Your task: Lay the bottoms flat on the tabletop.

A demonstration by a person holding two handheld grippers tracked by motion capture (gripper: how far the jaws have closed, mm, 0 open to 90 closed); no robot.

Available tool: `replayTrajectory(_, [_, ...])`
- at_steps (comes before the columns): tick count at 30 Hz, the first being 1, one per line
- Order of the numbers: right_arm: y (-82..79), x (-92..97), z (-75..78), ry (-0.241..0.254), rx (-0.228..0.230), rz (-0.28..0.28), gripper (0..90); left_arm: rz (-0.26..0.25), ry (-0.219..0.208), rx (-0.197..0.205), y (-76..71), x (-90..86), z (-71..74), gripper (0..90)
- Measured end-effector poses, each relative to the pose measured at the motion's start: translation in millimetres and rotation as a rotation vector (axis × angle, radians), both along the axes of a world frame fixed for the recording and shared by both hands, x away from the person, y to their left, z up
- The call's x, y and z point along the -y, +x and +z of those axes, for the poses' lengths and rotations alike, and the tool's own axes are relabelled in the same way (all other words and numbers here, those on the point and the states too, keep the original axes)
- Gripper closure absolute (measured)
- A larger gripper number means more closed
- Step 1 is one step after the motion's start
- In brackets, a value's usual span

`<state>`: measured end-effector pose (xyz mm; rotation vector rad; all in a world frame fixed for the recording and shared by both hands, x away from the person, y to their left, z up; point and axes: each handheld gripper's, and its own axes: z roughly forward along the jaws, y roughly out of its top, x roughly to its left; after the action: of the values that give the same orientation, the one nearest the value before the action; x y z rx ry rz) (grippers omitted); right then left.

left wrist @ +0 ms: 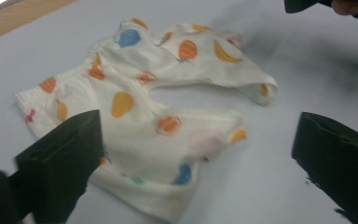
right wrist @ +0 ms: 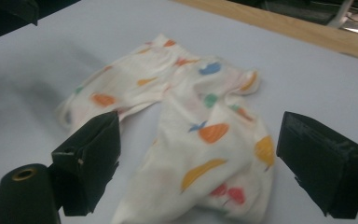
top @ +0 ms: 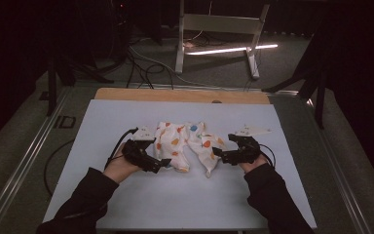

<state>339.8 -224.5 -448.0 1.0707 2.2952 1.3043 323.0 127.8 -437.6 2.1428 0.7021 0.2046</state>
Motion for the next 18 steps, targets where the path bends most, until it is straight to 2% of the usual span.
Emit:
replayTrajectory(4, [-17.1,2.2,-2.2,0.006,0.003,0.019,13.6,-0.041,0.016,0.004,-19.6,-2.3,-10.9,12.7])
replayTrajectory(5, [-17.1,2.2,-2.2,0.006,0.003,0.019,13.6,-0.041,0.016,0.004,-19.6,-2.3,-10.9,13.5])
replayTrajectory(6, [-21.0,2.8,-2.8,0.003,0.0,0.024,13.6,-0.068,0.03,-0.001,-26.9,-1.7,-19.8,13.5])
replayTrajectory(7, [-29.0,3.3,-4.2,0.016,-0.006,0.036,13.6,-0.08,0.036,-0.006,-29.6,-0.9,-25.0,17.9])
replayTrajectory(9, [-36.6,2.7,-5.1,0.007,-0.006,0.047,13.6,-0.096,0.051,-0.007,-32.8,1.3,-35.3,23.7])
replayTrajectory(12, [-46.2,3.7,-7.6,0.003,0.0,0.057,13.8,-0.104,0.063,-0.008,-30.8,3.4,-47.3,30.9])
replayTrajectory(17, [-57.2,7.9,-17.5,0.013,-0.03,0.062,14.2,-0.098,0.118,0.005,-19.2,7.0,-62.5,38.1])
replayTrajectory(18, [-58.2,9.1,-19.4,0.011,-0.037,0.066,14.2,-0.097,0.117,0.007,-16.9,7.5,-64.3,38.6])
